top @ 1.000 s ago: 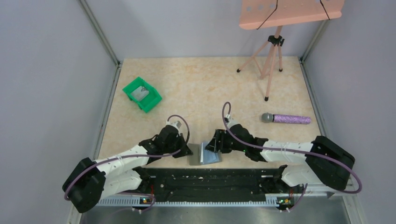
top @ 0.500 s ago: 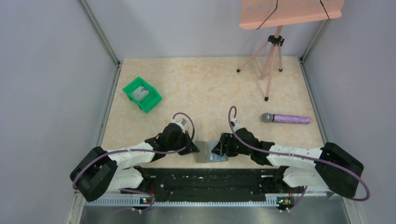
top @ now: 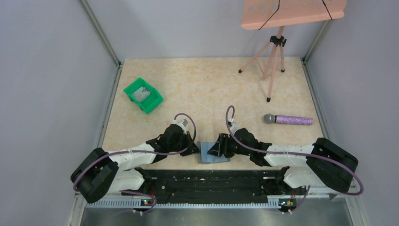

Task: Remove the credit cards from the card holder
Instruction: Remove the credit card from the card holder.

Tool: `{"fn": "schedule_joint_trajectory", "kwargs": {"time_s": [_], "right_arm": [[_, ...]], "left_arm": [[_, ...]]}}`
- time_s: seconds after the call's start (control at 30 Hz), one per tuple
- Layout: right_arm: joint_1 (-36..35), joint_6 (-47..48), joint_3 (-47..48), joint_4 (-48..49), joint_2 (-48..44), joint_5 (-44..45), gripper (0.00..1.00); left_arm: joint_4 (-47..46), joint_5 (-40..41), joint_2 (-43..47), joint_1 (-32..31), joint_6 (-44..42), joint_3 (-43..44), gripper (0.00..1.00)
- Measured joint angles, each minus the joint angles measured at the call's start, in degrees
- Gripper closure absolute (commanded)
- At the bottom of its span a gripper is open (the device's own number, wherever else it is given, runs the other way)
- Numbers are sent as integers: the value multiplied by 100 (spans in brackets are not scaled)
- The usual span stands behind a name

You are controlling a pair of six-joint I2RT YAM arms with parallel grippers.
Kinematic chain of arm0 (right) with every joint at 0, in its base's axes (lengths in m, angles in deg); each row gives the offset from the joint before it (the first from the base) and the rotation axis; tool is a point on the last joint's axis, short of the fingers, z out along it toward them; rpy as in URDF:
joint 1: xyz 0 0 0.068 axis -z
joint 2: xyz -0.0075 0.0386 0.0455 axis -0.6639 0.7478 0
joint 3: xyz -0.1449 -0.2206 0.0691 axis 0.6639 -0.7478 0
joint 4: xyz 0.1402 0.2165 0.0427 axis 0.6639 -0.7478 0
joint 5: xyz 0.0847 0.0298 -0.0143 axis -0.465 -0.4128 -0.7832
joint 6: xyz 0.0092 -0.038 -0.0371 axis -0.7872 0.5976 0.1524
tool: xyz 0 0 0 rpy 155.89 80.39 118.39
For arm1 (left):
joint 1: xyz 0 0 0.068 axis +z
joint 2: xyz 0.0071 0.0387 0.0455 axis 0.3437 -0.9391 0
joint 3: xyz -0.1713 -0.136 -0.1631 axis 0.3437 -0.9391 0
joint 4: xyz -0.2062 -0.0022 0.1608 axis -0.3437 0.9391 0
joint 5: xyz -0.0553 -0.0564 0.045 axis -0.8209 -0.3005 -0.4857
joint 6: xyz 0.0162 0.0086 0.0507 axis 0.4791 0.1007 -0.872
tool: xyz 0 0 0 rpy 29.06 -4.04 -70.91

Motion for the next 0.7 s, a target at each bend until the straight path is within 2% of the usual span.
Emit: {"fn": "schedule_joint_trajectory", "kwargs": {"time_s": [0.5,0.6,0.7], "right_arm": [[0,-68,7,1351,669,-411,46],[0,-66,7,1440,758,-409,48],[2,-68,7,1519,949,-415,56]], "left_arm": [[-72,4,-46,0,-2,0,100],[-52,20,-31,0,-4,0,94],[28,50,37,0,-2,0,87]]}}
